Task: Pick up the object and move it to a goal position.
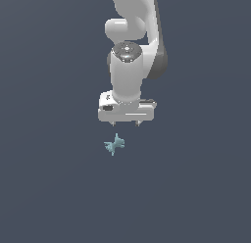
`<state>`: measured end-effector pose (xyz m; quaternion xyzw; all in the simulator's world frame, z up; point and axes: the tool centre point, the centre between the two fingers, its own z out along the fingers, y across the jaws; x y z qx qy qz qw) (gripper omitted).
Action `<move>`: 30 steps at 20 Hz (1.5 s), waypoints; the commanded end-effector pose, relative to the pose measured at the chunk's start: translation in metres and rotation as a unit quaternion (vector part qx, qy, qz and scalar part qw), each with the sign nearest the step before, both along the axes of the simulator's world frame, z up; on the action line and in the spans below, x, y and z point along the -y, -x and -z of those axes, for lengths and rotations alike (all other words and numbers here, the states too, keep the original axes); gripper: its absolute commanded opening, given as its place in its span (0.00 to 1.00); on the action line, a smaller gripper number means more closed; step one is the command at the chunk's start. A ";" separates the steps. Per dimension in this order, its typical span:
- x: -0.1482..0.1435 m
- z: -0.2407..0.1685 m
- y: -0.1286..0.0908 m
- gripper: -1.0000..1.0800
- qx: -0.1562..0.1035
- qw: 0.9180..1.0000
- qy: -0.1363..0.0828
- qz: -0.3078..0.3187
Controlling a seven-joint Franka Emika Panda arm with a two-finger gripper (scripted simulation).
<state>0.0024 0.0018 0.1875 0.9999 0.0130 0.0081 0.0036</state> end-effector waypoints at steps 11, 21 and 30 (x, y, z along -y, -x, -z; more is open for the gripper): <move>0.004 -0.013 -0.004 0.96 0.005 1.000 -0.005 -0.003; 0.007 -0.005 -0.005 0.96 0.004 1.000 -0.007 0.029; 0.017 0.015 -0.010 0.96 0.000 0.992 -0.010 0.124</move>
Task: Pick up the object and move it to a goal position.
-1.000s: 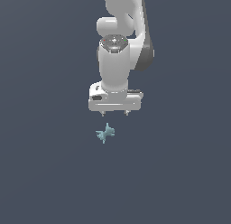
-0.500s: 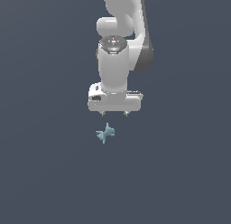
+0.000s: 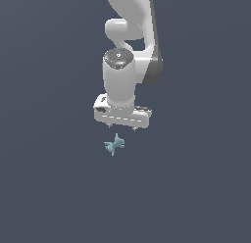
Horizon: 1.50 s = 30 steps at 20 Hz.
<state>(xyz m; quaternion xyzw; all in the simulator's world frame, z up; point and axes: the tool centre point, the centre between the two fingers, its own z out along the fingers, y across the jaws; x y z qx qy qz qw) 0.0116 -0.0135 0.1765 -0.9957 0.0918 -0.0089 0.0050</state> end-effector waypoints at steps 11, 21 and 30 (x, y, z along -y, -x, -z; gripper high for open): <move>0.021 0.041 -0.007 0.96 -0.007 0.982 -0.002 0.186; 0.035 0.064 -0.010 0.96 -0.010 0.956 0.000 0.293; 0.039 0.071 -0.010 0.96 -0.010 0.947 0.001 0.322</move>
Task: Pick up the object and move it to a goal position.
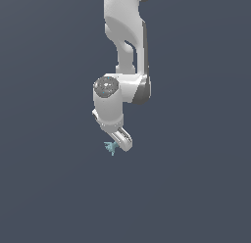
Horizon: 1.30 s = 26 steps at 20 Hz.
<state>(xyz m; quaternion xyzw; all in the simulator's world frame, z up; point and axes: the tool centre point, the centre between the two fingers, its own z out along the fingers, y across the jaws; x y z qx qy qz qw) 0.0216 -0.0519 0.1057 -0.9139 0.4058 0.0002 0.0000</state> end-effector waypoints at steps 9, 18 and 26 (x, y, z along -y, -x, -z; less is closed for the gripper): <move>0.000 0.026 0.001 0.96 0.000 1.000 0.000 0.002; 0.000 0.050 0.000 0.96 0.000 1.000 0.000 0.003; 0.000 0.050 0.000 0.00 0.000 1.000 0.000 0.003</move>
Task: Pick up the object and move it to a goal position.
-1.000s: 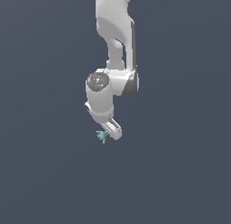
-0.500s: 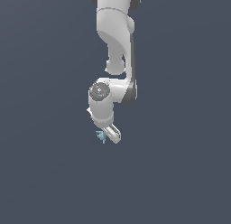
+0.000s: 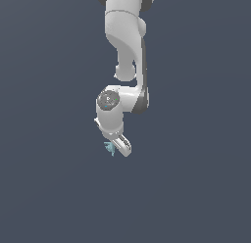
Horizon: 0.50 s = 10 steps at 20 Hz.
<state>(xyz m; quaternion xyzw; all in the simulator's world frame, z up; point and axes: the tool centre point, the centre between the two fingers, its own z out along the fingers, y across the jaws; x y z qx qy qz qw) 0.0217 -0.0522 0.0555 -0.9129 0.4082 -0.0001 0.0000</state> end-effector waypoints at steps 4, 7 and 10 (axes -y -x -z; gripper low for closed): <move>0.000 0.000 0.000 0.00 0.000 1.000 0.000 0.000; -0.002 -0.003 0.002 0.00 0.000 1.000 0.000 0.000; -0.005 -0.010 0.005 0.00 0.000 1.000 0.000 0.000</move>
